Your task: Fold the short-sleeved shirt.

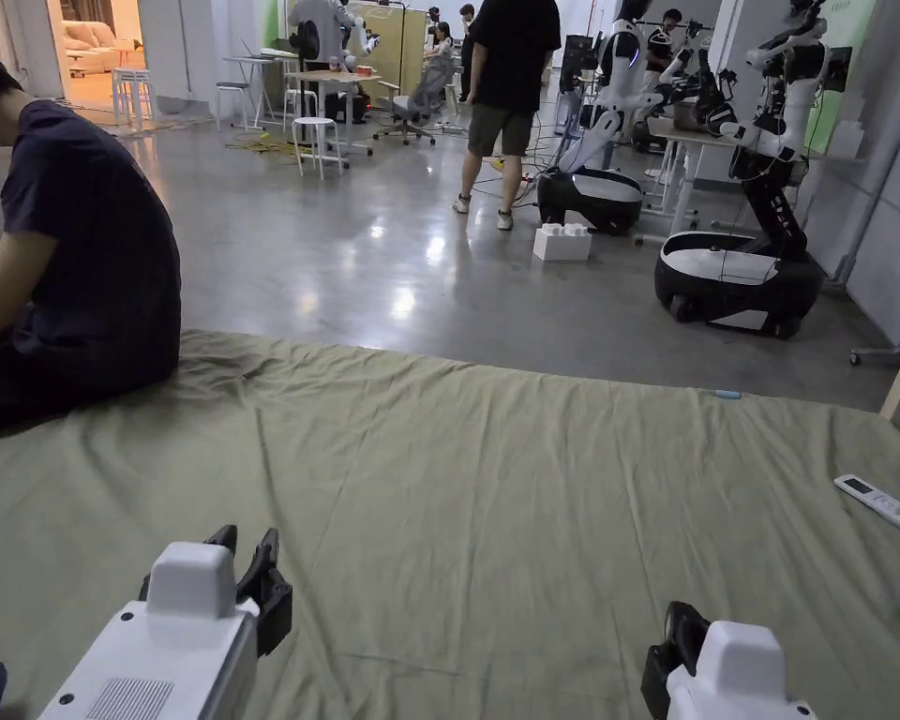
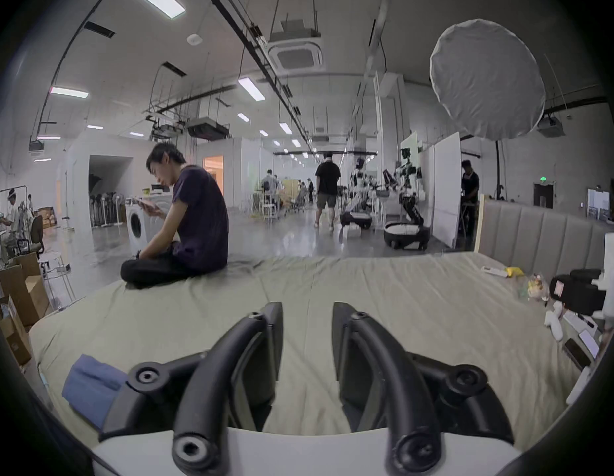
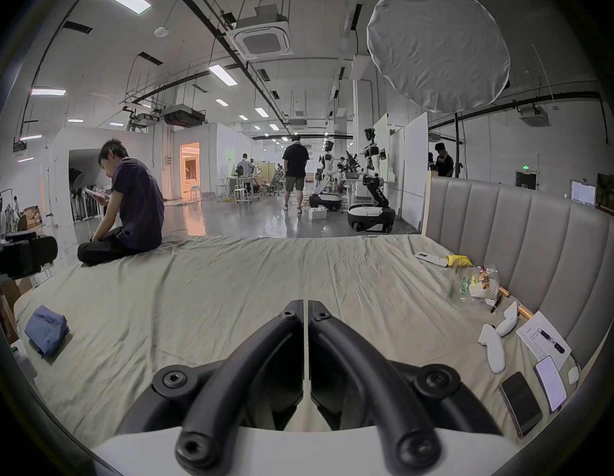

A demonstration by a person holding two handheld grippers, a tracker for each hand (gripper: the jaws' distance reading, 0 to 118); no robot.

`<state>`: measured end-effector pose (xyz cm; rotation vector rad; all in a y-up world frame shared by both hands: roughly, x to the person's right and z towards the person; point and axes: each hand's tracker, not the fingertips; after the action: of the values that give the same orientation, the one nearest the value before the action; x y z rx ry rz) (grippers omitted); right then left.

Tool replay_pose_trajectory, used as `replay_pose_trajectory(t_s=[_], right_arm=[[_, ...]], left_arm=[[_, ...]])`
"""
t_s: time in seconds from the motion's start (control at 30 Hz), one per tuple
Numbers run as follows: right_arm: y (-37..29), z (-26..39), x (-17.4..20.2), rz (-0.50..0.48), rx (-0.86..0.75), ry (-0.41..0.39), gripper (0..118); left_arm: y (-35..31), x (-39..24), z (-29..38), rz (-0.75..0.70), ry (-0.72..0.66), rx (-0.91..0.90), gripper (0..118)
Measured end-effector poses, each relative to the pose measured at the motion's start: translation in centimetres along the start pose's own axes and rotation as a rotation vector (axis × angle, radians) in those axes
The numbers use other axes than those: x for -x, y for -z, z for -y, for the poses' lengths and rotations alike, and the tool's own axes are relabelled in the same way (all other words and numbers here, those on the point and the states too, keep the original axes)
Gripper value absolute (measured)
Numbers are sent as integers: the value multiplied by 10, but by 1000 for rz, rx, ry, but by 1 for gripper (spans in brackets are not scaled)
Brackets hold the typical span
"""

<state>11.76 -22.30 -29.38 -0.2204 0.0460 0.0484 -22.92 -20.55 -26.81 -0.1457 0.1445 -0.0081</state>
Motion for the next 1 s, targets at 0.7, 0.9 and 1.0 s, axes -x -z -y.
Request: replay_pose_trajectory(t_s=[0.7,0.9,1.0], right_arm=[[-5,-25,3,17,-70,0,3],[-7,-26,5,15,-78,-2,3],[-7,-27,6,12,-78,-2,3]], left_arm=[[-3,-18,-22,-77,-33,-29,6],[-6,-17,-23,-59,-22,-46,6],[-6,-20,-22,-48,-10,-45,6]])
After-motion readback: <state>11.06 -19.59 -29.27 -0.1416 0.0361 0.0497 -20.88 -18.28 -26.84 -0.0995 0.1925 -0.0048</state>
